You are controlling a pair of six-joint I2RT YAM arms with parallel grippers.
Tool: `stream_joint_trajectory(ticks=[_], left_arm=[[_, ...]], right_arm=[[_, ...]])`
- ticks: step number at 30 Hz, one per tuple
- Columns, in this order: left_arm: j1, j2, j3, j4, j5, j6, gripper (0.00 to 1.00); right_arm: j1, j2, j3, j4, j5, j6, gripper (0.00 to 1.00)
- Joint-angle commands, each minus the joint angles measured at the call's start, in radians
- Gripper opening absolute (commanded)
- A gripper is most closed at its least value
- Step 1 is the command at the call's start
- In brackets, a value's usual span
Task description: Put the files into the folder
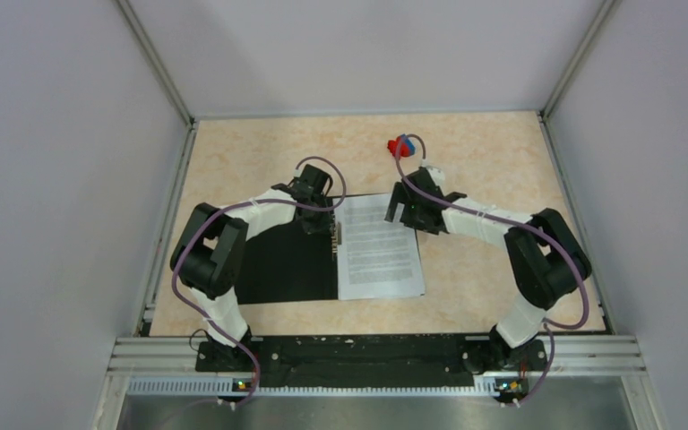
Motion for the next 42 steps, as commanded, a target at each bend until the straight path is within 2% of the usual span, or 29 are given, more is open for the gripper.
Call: stream_joint_trajectory(ticks=[1, 9, 14, 18, 22, 27, 33, 42], left_arm=[[0.004, -0.001, -0.011, 0.027, -0.008, 0.008, 0.16], [0.005, -0.023, -0.011, 0.014, 0.027, 0.019, 0.17], [0.004, -0.083, -0.042, 0.001, 0.033, 0.033, 0.29], [0.004, -0.155, -0.086, -0.015, 0.048, 0.029, 0.3], [-0.006, -0.249, -0.192, 0.003, 0.067, 0.002, 0.3], [-0.051, -0.314, -0.291, 0.03, 0.086, -0.032, 0.24], [-0.098, -0.294, -0.324, 0.065, 0.091, -0.069, 0.18], [-0.106, -0.277, -0.332, 0.083, 0.092, -0.076, 0.17]], right_arm=[[-0.006, -0.089, -0.015, -0.014, -0.016, -0.022, 0.99], [0.006, -0.272, -0.211, -0.039, -0.033, 0.007, 0.99], [0.039, -0.37, -0.34, -0.039, -0.072, 0.038, 0.99], [0.068, -0.429, -0.381, -0.051, -0.088, 0.061, 0.99], [0.1, -0.475, -0.413, -0.068, -0.102, 0.085, 0.99], [0.147, -0.498, -0.44, -0.085, -0.103, 0.123, 0.99], [0.212, -0.472, -0.444, -0.077, -0.084, 0.158, 0.99], [0.242, -0.448, -0.423, -0.065, -0.081, 0.176, 0.99]])
